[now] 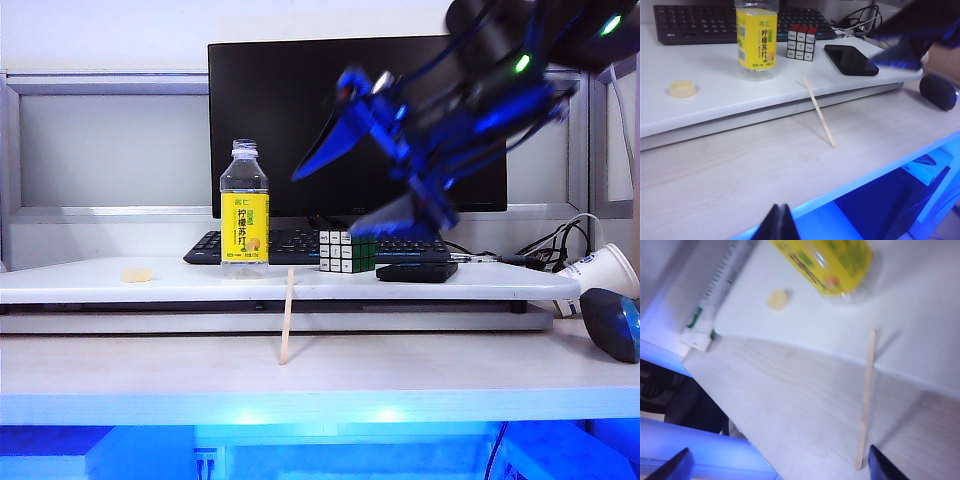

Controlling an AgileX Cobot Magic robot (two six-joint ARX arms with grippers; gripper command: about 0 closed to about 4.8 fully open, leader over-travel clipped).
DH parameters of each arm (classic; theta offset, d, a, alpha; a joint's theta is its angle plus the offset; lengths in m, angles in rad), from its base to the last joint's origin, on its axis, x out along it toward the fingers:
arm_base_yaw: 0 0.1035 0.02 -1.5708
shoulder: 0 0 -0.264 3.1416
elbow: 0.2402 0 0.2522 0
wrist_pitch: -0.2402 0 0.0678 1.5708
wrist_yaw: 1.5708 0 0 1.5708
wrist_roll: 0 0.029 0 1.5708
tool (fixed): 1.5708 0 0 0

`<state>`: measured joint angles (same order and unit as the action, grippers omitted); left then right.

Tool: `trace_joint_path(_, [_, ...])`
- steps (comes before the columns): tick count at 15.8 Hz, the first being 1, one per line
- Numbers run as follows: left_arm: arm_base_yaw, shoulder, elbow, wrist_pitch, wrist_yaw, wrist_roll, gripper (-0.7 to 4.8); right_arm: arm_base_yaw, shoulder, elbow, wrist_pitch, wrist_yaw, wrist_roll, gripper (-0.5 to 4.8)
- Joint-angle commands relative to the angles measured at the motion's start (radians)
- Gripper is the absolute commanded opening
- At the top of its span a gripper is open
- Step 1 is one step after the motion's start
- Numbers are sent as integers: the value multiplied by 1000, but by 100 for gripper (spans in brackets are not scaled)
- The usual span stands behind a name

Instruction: Grab a stick from the table and stick it in a plastic bottle.

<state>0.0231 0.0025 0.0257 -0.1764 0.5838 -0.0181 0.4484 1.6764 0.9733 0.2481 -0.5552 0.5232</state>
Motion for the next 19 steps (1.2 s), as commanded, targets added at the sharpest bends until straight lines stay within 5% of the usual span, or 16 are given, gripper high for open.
trace_joint_path(1, [-1,1,0,-10,3,3,-5,14,80,50,18,-26,33,479])
trace_joint_path(12, [-1,1,0,-10,4,3,-5,58,428,302,11,20,88,479])
trace_joint_path(15, [-1,1,0,-10,4,3,-5,58,434,302,13,60,87,404])
trace_joint_path(16, [-1,1,0,-10,4,3,-5,58,434,302,18,95,87,303])
trace_joint_path(19, [0,1,0,-10,3,3,-5,58,434,302,19,139,87,127])
